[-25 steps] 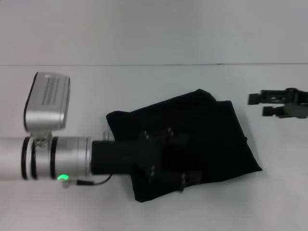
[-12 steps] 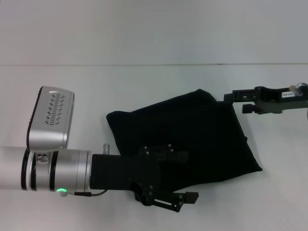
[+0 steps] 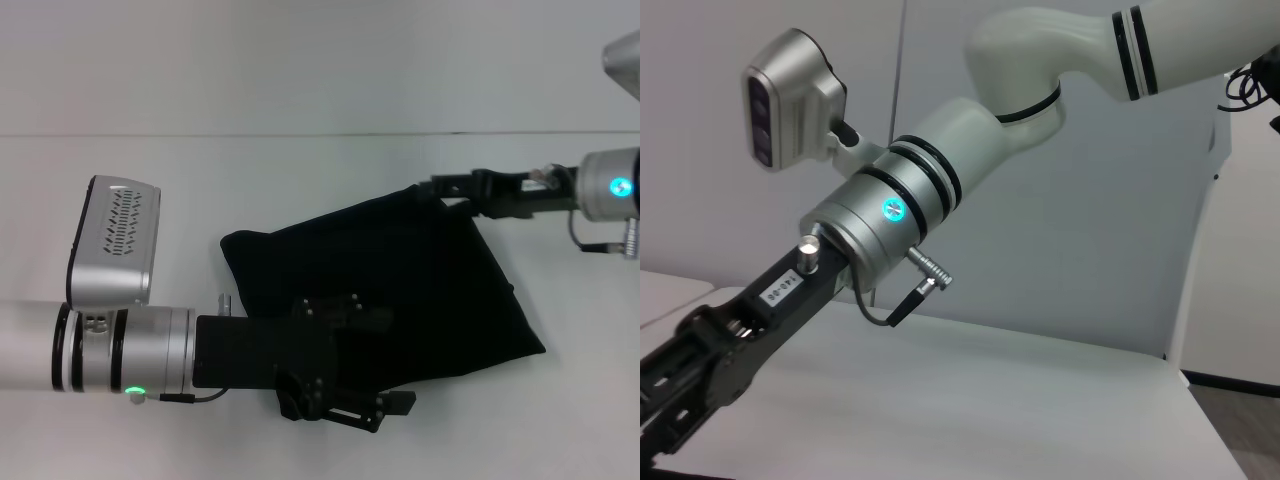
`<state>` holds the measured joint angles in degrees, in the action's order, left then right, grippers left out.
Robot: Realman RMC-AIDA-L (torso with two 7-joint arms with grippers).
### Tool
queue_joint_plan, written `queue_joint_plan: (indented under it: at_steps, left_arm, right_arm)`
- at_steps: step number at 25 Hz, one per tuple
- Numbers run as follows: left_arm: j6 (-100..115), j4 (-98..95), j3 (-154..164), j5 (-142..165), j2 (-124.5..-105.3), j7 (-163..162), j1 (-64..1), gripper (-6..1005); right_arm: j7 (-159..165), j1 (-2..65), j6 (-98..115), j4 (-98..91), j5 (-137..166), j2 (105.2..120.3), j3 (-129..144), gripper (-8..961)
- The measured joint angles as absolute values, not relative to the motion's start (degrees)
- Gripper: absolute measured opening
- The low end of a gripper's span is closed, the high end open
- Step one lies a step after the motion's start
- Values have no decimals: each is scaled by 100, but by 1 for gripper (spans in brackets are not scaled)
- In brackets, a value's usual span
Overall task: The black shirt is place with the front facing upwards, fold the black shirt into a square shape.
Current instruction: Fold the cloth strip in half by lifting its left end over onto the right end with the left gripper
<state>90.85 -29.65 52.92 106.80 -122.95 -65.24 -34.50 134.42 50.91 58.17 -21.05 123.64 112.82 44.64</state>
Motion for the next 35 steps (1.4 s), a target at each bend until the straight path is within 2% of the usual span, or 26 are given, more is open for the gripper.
queue_joint_plan:
  at_steps: [3, 12, 14, 17, 22, 30, 35]
  left_arm:
    - [9036, -2957, 5281, 10678, -12302, -6523, -3450, 951]
    - [8839, -2941, 5272, 10646, -12314, -6528, -3412, 951]
    - [8817, -2941, 5268, 10633, -12315, -6536, -3402, 951]
    - [8800, -2942, 5265, 10632, -12320, -6541, -3395, 951]
    - [8796, -2944, 5264, 10625, -12322, -6552, -3392, 951]
    - [8796, -2944, 5269, 10653, -12342, -6564, -3402, 950]
    - [8772, -2945, 5284, 10665, -12356, -6565, -3418, 950]
  right_arm:
    - [13283, 5165, 5673, -2105, 12157, 11378, 4435, 945]
    - [13148, 5246, 5213, -2070, 12009, 11539, 4492, 944]
    - [13149, 5229, 5189, -2051, 12028, 11563, 4499, 917]
    - [13198, 5184, 5198, -1961, 12041, 11532, 4523, 876]
    - [13392, 5002, 5269, -1899, 12047, 11438, 4696, 680]
    - [13418, 4805, 5300, -1957, 12032, 11380, 4738, 684]
    - [13278, 4896, 5207, -1974, 12014, 11501, 4735, 679]
